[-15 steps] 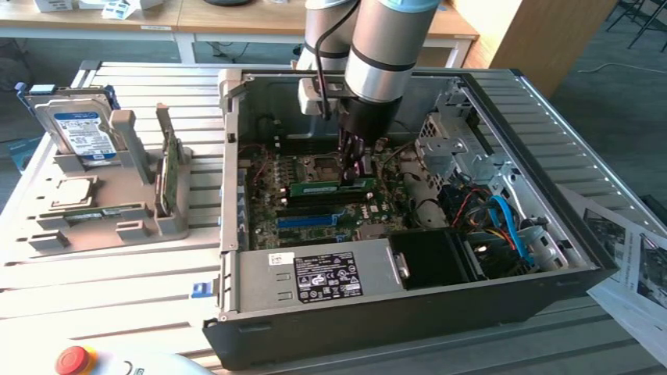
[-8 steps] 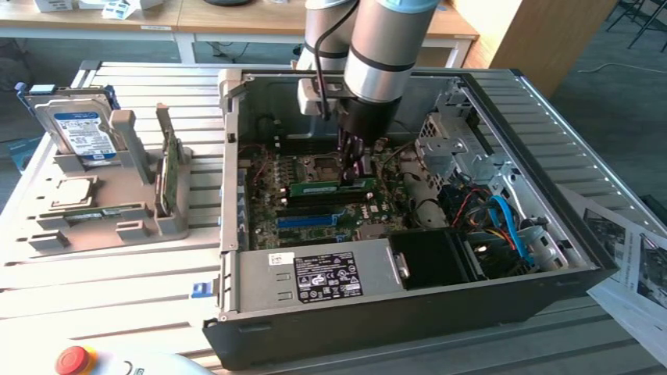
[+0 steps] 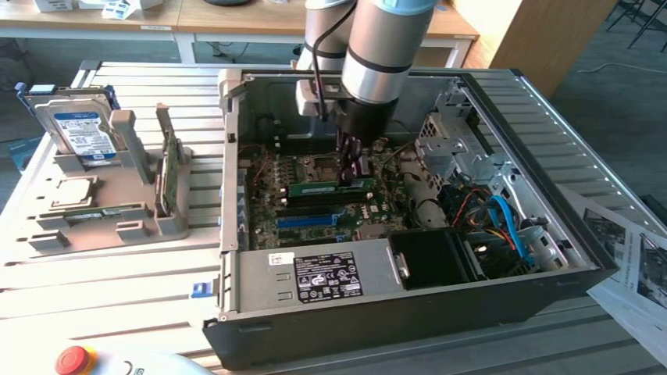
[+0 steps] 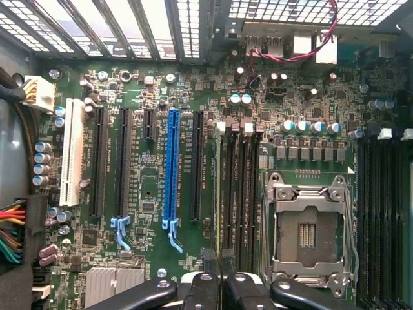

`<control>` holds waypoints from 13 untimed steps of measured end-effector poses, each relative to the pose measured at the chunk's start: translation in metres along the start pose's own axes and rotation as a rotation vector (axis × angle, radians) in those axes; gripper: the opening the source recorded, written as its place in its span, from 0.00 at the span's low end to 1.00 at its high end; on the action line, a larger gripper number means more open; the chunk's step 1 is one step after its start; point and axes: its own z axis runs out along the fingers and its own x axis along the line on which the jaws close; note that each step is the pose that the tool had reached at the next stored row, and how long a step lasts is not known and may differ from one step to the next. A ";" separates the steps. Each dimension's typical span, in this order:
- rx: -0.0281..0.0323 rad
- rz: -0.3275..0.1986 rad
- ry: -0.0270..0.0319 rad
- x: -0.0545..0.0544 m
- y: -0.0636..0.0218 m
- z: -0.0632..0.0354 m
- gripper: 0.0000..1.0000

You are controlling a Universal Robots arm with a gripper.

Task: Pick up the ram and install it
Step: 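Insert the ram into the slot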

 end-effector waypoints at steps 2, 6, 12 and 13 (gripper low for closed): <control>-0.0001 0.000 0.0000 0.000 0.0002 0.0011 0.12; 0.0000 0.000 0.0001 0.000 0.0008 0.0039 0.12; -0.0001 0.000 0.0001 0.000 0.0009 0.0047 0.12; -0.0001 0.000 0.0002 0.000 0.0009 0.0047 0.12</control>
